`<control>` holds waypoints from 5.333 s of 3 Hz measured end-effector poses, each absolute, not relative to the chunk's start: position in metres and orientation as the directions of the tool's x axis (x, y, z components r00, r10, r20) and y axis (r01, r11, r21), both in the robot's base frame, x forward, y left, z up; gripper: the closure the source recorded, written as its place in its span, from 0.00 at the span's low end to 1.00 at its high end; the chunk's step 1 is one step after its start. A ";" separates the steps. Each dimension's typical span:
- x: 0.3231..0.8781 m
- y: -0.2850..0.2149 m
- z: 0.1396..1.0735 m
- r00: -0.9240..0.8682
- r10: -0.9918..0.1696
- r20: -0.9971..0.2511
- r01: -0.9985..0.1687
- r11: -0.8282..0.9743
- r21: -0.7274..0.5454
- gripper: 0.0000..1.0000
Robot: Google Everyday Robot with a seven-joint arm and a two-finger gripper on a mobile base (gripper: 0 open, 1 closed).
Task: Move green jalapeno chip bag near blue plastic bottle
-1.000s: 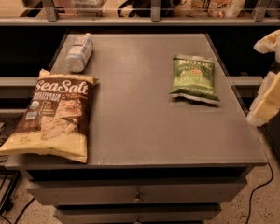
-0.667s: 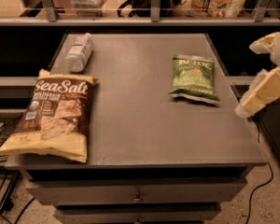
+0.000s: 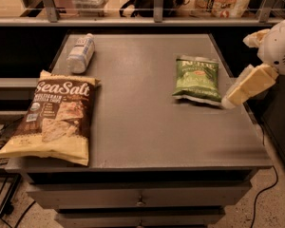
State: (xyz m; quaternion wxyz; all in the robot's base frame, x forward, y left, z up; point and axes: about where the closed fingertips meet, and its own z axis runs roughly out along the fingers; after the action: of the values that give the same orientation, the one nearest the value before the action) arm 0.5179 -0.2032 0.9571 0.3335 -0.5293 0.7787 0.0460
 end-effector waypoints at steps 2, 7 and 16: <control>0.540 -0.171 0.912 -0.318 -0.715 -0.623 -0.860 0.494 -0.128 0.00; 0.585 -0.124 0.850 -0.432 -0.569 -0.700 -0.826 0.562 0.053 0.64; 0.646 -0.064 0.981 -0.125 -0.450 -0.884 -0.865 0.486 -0.125 1.00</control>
Offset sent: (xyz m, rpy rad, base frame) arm 0.0428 0.0530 -0.0831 0.1963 0.1818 -0.0741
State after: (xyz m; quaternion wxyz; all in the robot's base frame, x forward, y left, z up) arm 0.6455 -0.0637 0.9811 0.4770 -0.4580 0.7180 0.2173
